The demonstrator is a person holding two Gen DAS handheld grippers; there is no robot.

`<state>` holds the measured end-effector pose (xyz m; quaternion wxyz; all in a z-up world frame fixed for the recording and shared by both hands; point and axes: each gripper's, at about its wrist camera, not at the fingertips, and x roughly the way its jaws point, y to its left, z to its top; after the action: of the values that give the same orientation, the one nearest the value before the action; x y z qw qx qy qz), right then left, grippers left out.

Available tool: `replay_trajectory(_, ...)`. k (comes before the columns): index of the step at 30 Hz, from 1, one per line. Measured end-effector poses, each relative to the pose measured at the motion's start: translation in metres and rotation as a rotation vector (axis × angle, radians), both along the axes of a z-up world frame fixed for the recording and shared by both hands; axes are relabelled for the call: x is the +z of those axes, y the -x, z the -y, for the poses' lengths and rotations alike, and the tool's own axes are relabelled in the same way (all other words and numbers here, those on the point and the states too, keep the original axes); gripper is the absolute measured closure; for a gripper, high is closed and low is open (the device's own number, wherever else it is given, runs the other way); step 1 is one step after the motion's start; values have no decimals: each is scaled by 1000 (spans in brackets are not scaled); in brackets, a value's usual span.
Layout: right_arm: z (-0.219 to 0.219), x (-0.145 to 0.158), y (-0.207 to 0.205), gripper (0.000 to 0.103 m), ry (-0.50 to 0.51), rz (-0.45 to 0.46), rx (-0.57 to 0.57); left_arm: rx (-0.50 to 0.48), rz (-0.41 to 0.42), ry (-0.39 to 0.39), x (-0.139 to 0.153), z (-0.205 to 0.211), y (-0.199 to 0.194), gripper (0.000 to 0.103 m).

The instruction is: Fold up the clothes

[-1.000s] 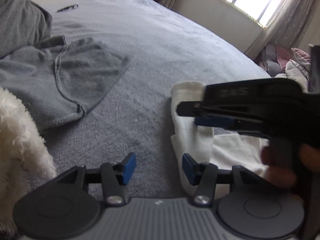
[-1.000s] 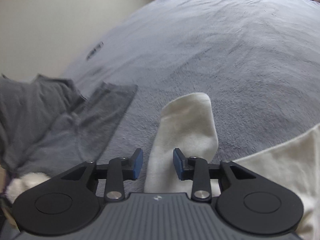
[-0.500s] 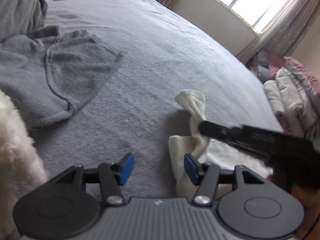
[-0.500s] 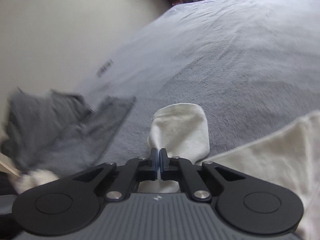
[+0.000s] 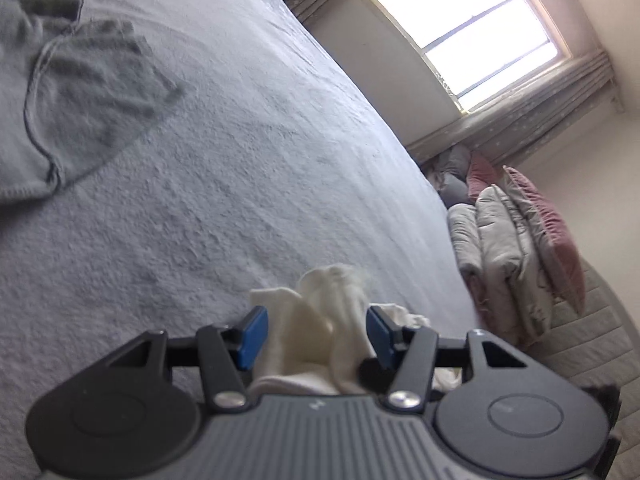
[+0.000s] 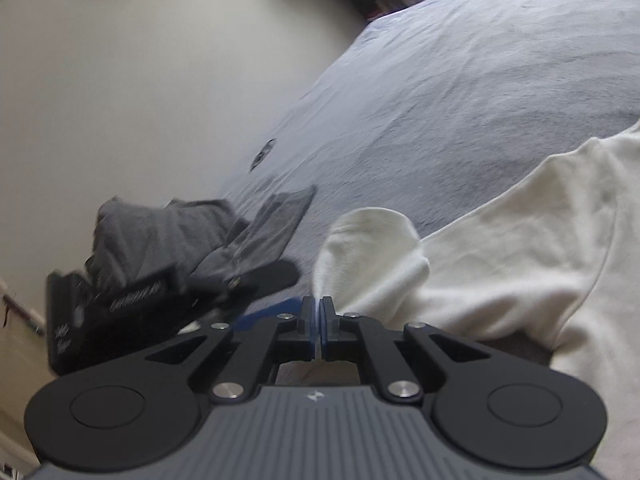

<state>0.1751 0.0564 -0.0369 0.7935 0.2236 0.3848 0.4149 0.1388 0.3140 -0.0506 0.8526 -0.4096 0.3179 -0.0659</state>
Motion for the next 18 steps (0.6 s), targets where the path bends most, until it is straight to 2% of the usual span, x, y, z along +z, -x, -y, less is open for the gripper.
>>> replay_trajectory(3, -2, 4, 8, 100, -18, 26, 35, 3, -15, 12, -2, -1, 0, 48)
replay_trajectory(6, -3, 7, 13, 100, -42, 36, 65, -3, -22, 59, -5, -2, -1, 48)
replay_trajectory(9, -7, 10, 18, 100, -43, 44, 93, -13, -25, 79, -4, -1, 0, 64)
replay_trajectory(11, -9, 10, 21, 100, -35, 47, 98, -11, -22, 60, -1, 3, 2, 83)
replay_trajectory(13, -12, 11, 23, 100, -25, 48, 97, 21, -1, 1, 8, 7, 9, 93)
replay_trajectory(18, -16, 15, 26, 95, -27, 32, 63, 140, 91, -244, 39, 21, 39, 96)
